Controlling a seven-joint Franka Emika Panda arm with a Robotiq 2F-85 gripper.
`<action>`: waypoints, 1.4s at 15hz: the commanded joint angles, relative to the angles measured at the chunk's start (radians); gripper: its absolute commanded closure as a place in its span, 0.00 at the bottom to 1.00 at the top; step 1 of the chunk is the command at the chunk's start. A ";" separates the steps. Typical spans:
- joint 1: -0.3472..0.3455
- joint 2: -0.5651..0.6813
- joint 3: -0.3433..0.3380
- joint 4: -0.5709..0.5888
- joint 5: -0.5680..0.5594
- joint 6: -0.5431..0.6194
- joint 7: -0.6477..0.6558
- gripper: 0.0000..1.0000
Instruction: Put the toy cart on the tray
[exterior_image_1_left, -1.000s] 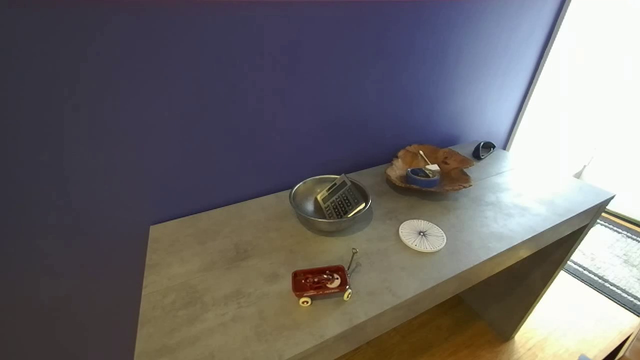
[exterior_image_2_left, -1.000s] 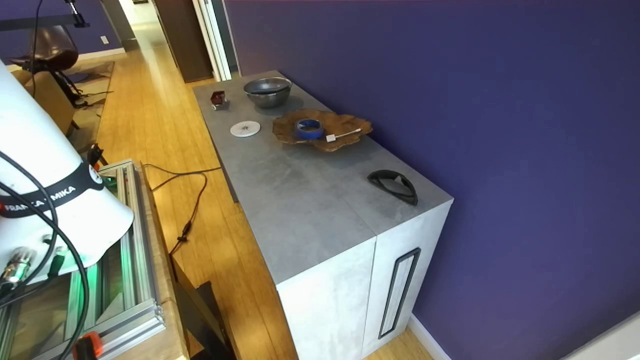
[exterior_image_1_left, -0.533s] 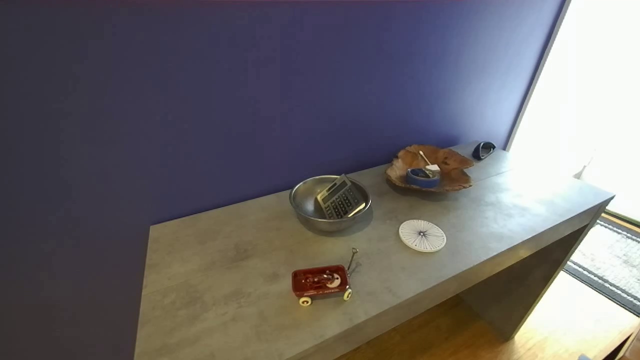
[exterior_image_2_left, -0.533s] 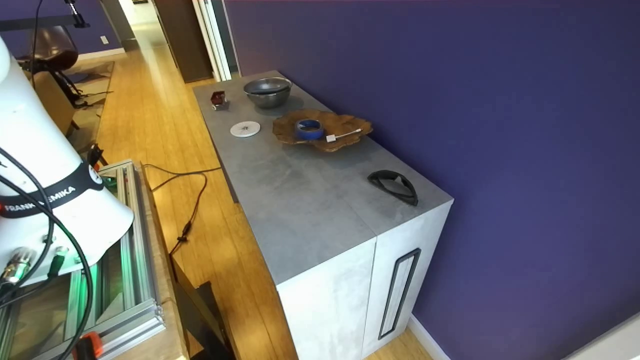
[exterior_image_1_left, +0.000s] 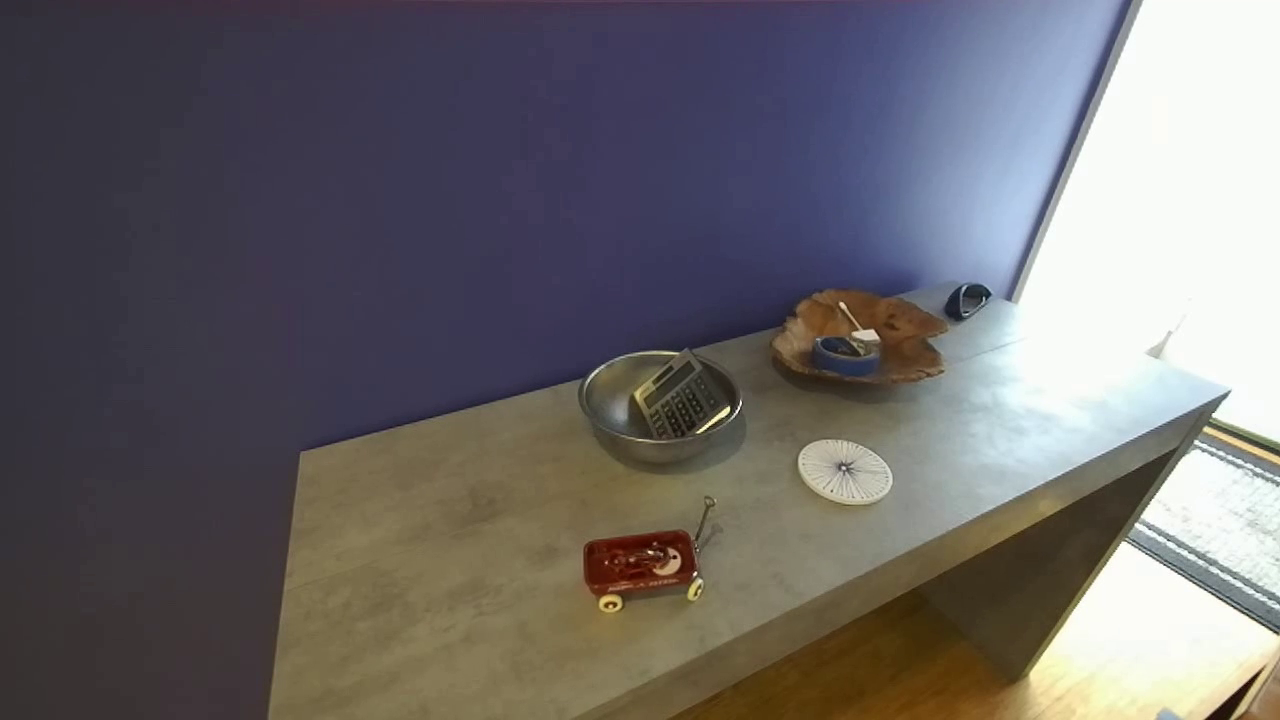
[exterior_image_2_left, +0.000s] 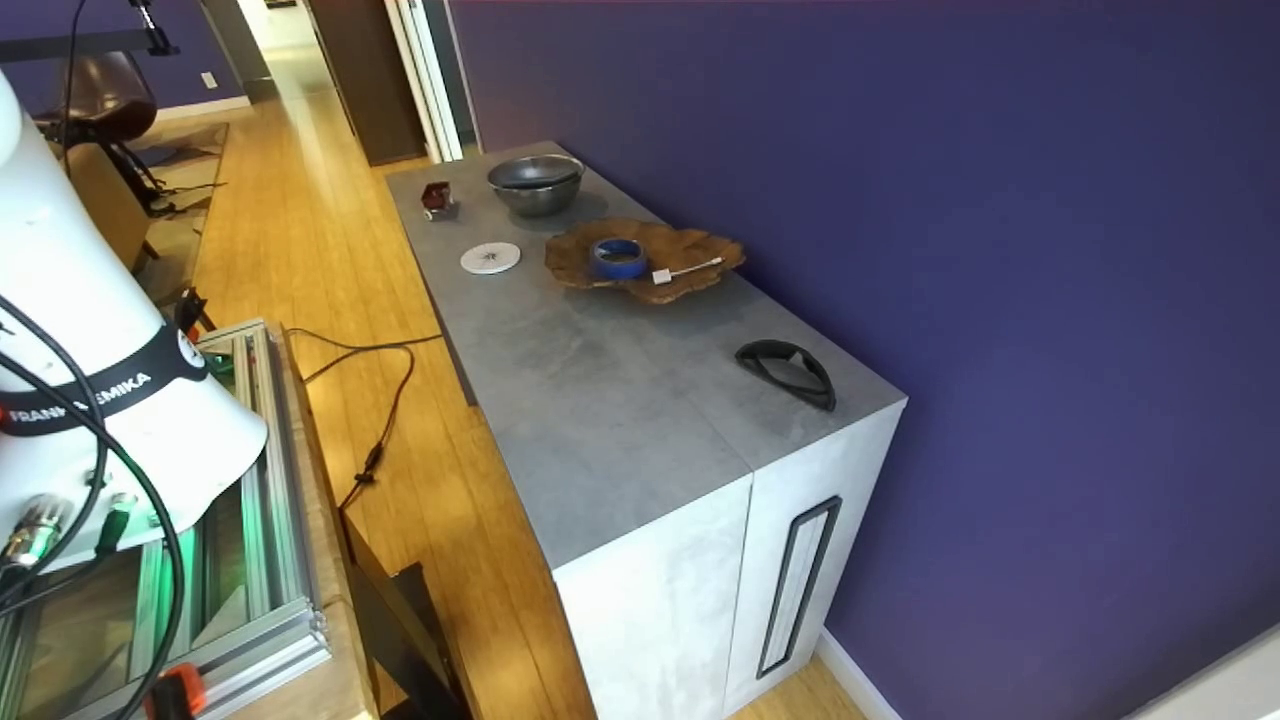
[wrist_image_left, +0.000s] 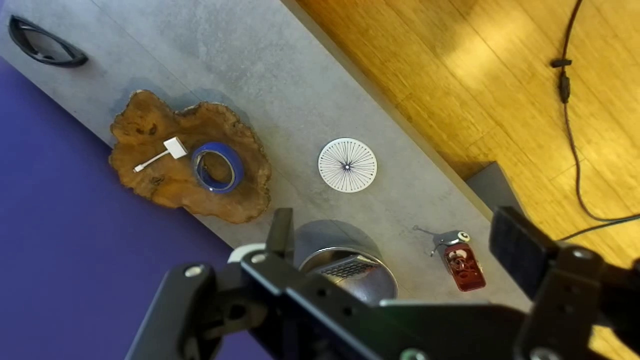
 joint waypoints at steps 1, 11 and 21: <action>-0.007 0.078 0.033 0.032 0.016 0.051 0.020 0.00; 0.003 0.675 0.319 0.252 0.043 0.545 -0.096 0.00; 0.000 0.836 0.335 0.254 -0.161 0.675 0.123 0.00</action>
